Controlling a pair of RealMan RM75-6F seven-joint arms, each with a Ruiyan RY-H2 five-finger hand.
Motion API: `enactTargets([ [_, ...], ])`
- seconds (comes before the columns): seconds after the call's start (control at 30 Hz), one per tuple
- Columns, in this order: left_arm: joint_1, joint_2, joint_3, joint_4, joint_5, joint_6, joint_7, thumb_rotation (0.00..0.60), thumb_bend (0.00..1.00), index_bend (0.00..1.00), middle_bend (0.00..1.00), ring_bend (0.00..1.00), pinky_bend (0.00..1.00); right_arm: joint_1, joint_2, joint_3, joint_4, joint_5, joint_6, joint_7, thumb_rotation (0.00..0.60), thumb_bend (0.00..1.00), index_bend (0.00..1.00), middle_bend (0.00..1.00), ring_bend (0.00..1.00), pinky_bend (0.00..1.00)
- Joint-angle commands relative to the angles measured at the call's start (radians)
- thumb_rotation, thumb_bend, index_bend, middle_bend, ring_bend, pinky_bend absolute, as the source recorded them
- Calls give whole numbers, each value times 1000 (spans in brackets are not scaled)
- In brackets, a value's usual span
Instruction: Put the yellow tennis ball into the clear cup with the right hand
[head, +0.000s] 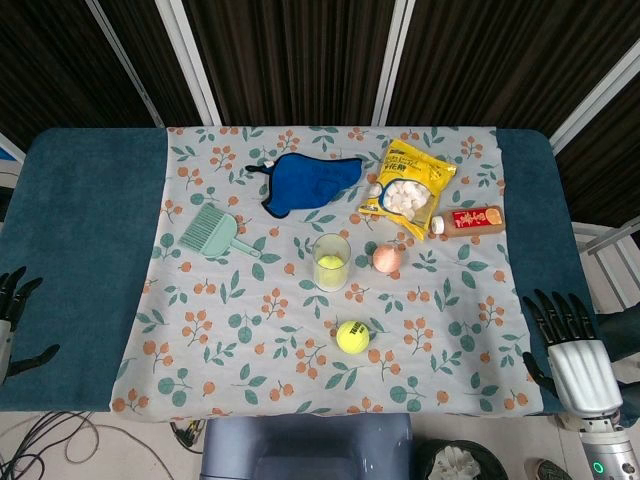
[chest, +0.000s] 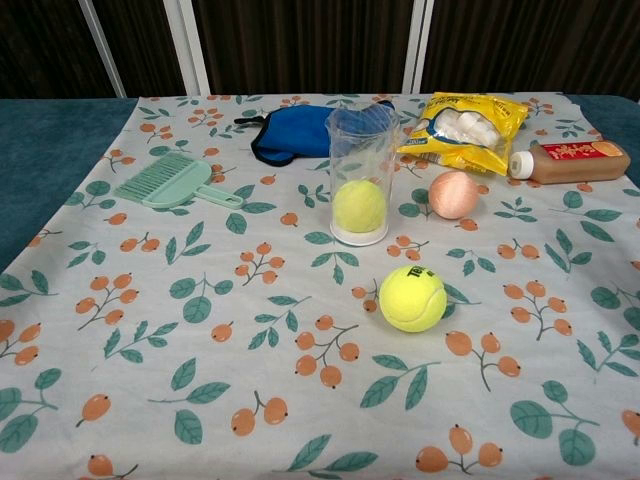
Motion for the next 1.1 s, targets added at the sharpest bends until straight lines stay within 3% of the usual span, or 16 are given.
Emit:
enactTargets([
  [0.03, 0, 0, 0, -1, -2, -1, 2, 600, 0, 147, 0, 0, 33, -2, 3, 2, -5, 1, -8, 6, 600, 426, 47, 68, 32, 20],
  [0.9, 11, 6, -19, -8, -35, 13, -5, 600, 0, 146, 0, 0, 33, 4, 52, -8, -65, -32, -75, 159, 600, 427, 21, 66, 31, 20],
  [1.1, 14, 8, -21, -9, -35, 20, -9, 600, 0, 141, 0, 0, 33, 69, 106, -18, -99, -89, -158, 240, 600, 427, 21, 66, 31, 20],
])
